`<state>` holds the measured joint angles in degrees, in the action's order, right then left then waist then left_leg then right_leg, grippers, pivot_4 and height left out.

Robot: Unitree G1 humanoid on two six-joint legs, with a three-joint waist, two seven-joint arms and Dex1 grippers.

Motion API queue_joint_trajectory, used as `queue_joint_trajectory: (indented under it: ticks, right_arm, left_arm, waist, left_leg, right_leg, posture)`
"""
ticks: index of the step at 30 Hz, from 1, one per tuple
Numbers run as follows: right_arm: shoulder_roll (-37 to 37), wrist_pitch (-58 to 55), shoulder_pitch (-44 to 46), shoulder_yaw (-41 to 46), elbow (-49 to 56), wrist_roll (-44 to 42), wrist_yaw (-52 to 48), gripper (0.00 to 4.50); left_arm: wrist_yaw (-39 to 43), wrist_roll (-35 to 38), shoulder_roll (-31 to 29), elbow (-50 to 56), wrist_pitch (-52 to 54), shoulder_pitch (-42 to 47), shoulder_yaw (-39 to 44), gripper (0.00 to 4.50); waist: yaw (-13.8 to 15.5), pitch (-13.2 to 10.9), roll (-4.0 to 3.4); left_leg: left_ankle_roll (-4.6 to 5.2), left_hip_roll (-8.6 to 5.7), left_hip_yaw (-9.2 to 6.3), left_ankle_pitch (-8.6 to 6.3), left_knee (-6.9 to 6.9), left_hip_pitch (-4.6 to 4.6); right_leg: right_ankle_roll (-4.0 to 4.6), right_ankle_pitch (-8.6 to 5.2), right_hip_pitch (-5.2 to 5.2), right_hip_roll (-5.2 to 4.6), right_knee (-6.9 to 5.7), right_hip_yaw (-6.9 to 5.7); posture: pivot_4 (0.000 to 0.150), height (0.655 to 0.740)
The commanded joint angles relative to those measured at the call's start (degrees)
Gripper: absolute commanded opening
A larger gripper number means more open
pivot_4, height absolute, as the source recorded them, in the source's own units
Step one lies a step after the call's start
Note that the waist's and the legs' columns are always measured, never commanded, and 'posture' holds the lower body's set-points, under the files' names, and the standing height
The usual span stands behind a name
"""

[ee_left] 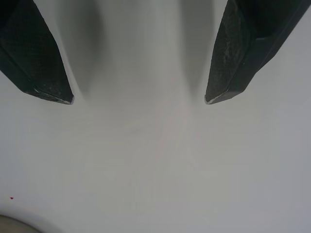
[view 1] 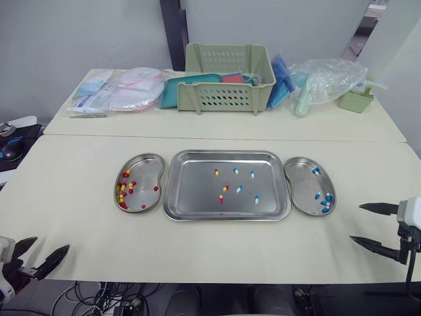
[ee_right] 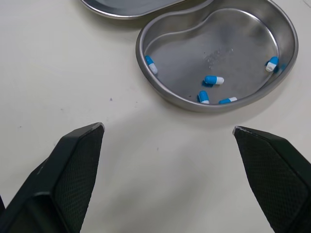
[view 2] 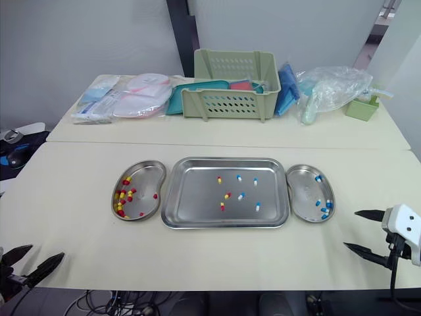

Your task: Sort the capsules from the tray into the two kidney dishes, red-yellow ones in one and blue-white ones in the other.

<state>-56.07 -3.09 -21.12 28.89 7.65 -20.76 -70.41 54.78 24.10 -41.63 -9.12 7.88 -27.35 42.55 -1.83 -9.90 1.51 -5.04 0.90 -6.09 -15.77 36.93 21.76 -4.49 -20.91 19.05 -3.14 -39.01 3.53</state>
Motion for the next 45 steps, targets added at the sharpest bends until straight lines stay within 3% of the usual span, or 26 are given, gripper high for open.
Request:
queue_joint_trajectory:
  ticks: [1, 10, 15, 20, 29, 34, 37, 45]
  right_arm:
    - [-0.03, 1.61, -2.37, 4.73, 2.95, -0.16, -0.81, 4.50]
    - [4.95, -0.18, -8.24, 5.22, 15.34, -1.95, 1.93, 4.50]
    - [10.60, -4.00, -9.37, -1.76, 28.02, -2.51, 8.59, 4.50]
    - [16.88, -6.64, -7.07, -13.45, 34.47, 1.47, 17.28, 4.50]
    - [24.45, -2.54, -3.03, -25.81, 30.59, 9.61, 26.01, 4.50]
    - [24.89, -1.83, -3.68, -27.51, 30.72, 10.58, 27.37, 4.50]
    - [24.68, -1.76, -3.87, -27.81, 30.75, 10.42, 27.76, 4.50]
    - [24.43, 1.33, -4.10, -28.82, 27.32, 11.01, 27.44, 4.50]
  left_arm:
    - [2.34, 0.57, -0.59, 3.38, -0.32, -2.20, -0.64, 4.48]
    - [5.79, 2.56, 0.46, 11.90, 1.65, -3.97, -4.51, 4.48]
    - [7.99, 3.55, 0.17, 22.43, 1.64, -3.07, -10.46, 4.48]
    - [3.74, 3.57, -0.75, 31.47, 7.94, 1.69, -17.39, 4.48]
    - [-3.88, 6.56, 0.60, 41.66, 15.55, 13.66, -25.57, 4.48]
    - [-5.89, 7.30, 1.65, 42.01, 17.87, 16.93, -28.50, 4.48]
    - [-7.24, 6.60, 2.88, 41.40, 18.59, 18.99, -31.69, 3.95]
    - [-11.57, 1.90, 6.43, 37.80, 20.60, 25.68, -42.04, 3.95]
  waist:
    - [0.00, -0.01, -0.01]
    - [0.03, 0.00, 0.00]
    - [0.10, 0.03, 0.00]
    - [0.10, 0.03, -0.01]
    - [0.09, 0.02, -0.03]
    - [0.01, 0.02, -0.06]
    - [0.05, 0.02, -0.08]
    - [0.11, 0.02, -0.09]
  left_leg:
    - [0.00, 0.00, 0.00, 0.00, 0.00, 0.01]
    - [0.00, 0.01, -0.01, 0.00, -0.01, 0.01]
    - [-0.02, 0.02, -0.01, 0.00, 0.01, 0.02]
    - [-0.02, 0.02, -0.05, 0.01, 0.01, 0.02]
    - [-0.02, -0.01, -0.10, 0.01, 0.02, 0.02]
    - [-0.02, -0.02, -0.09, 0.01, 0.02, 0.01]
    - [-0.02, -0.02, -0.10, 0.01, 0.02, 0.02]
    - [-0.01, -0.05, -0.11, 0.01, 0.04, 0.01]
  right_leg:
    - [0.00, 0.00, 0.00, 0.00, 0.01, 0.00]
    - [0.00, 0.00, -0.01, 0.01, 0.01, -0.01]
    - [0.00, 0.00, -0.02, 0.00, -0.01, -0.02]
    - [0.00, 0.00, -0.02, 0.01, -0.01, -0.03]
    - [0.00, 0.00, 0.00, 0.02, -0.01, -0.04]
    - [0.00, 0.00, 0.02, 0.03, -0.02, -0.01]
    - [0.00, 0.00, 0.03, 0.03, -0.02, -0.01]
    - [0.00, 0.00, 0.01, 0.03, -0.03, -0.01]
  posture:
    - [0.150, 0.7400]
    - [0.150, 0.7400]
    - [0.150, 0.7400]
    - [0.150, 0.7400]
    - [0.150, 0.7400]
    - [0.150, 0.7400]
    - [0.150, 0.7400]
    - [0.150, 0.7400]
